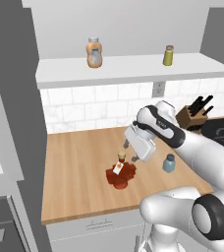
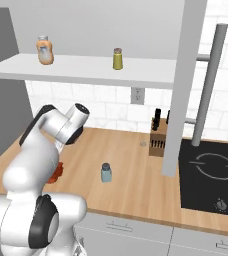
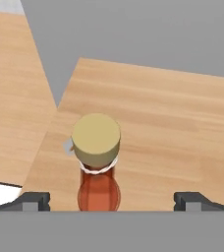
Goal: Put the shaker and condiment bottle from the counter next to their counterparts in the cabinet.
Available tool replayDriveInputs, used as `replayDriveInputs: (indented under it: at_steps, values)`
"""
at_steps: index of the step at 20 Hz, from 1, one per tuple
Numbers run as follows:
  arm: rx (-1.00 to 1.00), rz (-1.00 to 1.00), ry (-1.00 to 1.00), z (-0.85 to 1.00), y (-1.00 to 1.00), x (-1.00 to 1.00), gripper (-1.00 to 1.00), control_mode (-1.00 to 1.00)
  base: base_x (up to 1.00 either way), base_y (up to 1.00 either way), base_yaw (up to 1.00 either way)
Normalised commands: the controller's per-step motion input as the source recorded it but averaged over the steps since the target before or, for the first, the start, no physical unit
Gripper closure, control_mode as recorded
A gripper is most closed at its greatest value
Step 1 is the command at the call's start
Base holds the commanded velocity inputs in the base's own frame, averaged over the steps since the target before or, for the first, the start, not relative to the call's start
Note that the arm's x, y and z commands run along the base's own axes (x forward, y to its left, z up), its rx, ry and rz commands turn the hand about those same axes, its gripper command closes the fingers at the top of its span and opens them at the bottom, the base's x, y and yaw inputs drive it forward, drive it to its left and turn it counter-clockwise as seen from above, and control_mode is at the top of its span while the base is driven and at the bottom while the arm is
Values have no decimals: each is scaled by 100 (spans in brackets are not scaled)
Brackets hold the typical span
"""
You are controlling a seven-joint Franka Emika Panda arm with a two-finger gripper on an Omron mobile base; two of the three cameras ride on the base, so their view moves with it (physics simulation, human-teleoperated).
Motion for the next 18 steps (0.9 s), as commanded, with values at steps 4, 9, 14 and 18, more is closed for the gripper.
replayDriveInputs:
  at_steps: [4,9,14,18]
  values:
    - [0,0,0,-20,0,0,-100,-100,0,0,0]
    - [0,0,0,-20,0,0,-100,-100,0,0,0]
    - [0,0,0,-22,7,0,-100,-100,0,0,0]
    - [0,-1,0,-19,2,0,-100,-100,0,0,0]
